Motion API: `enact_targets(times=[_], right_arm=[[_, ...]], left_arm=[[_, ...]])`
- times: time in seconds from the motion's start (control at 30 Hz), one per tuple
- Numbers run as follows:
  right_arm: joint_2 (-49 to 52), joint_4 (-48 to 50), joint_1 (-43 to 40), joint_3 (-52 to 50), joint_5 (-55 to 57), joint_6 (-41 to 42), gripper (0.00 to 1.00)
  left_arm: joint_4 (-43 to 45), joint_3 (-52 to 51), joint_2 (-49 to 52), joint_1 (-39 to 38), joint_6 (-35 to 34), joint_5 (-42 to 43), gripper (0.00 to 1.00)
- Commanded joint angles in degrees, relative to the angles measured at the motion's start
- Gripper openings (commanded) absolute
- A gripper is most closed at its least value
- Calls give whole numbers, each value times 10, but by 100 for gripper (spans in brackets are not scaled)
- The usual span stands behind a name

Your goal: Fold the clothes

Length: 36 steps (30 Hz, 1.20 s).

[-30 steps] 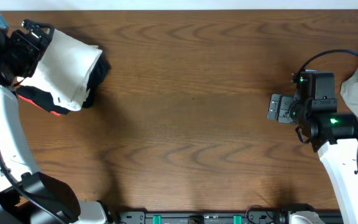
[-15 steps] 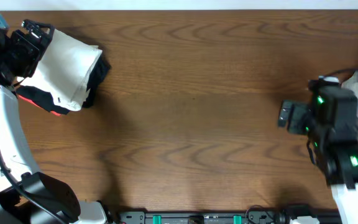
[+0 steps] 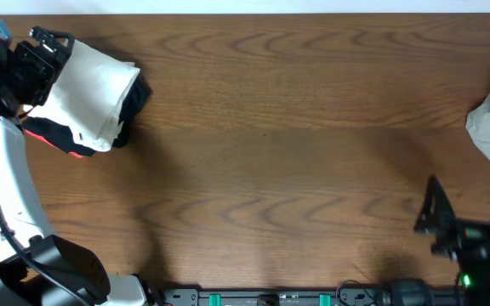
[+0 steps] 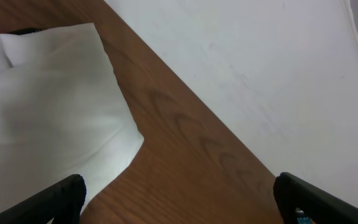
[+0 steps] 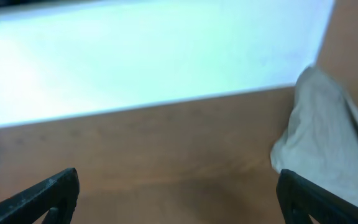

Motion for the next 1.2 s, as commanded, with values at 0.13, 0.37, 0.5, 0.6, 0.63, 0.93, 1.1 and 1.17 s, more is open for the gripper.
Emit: enact_targets(times=[0.13, 0.37, 0.5, 0.6, 0.63, 0.93, 1.1, 1.17], right_arm=[[-59, -5, -7, 1, 4, 1, 99], [-74, -7, -7, -21, 3, 3, 99], [-101, 4, -7, -54, 4, 9, 99], [-128, 32, -7, -94, 4, 15, 99], [-136, 41, -7, -107, 4, 15, 99], [-179, 147, -7, -235, 4, 47, 99], [-179, 254, -7, -307, 4, 52, 99], [-179, 303, -7, -338, 4, 52, 99]], left_arm=[[-1, 1, 1, -1, 3, 0, 98], [-1, 1, 1, -1, 3, 0, 98], [-1, 1, 1, -1, 3, 0, 98], [-1, 1, 1, -1, 3, 0, 98], [-1, 1, 1, -1, 3, 0, 98], [-1, 1, 1, -1, 3, 0, 98], [-1, 1, 1, -1, 3, 0, 98], [-1, 1, 1, -1, 3, 0, 98]])
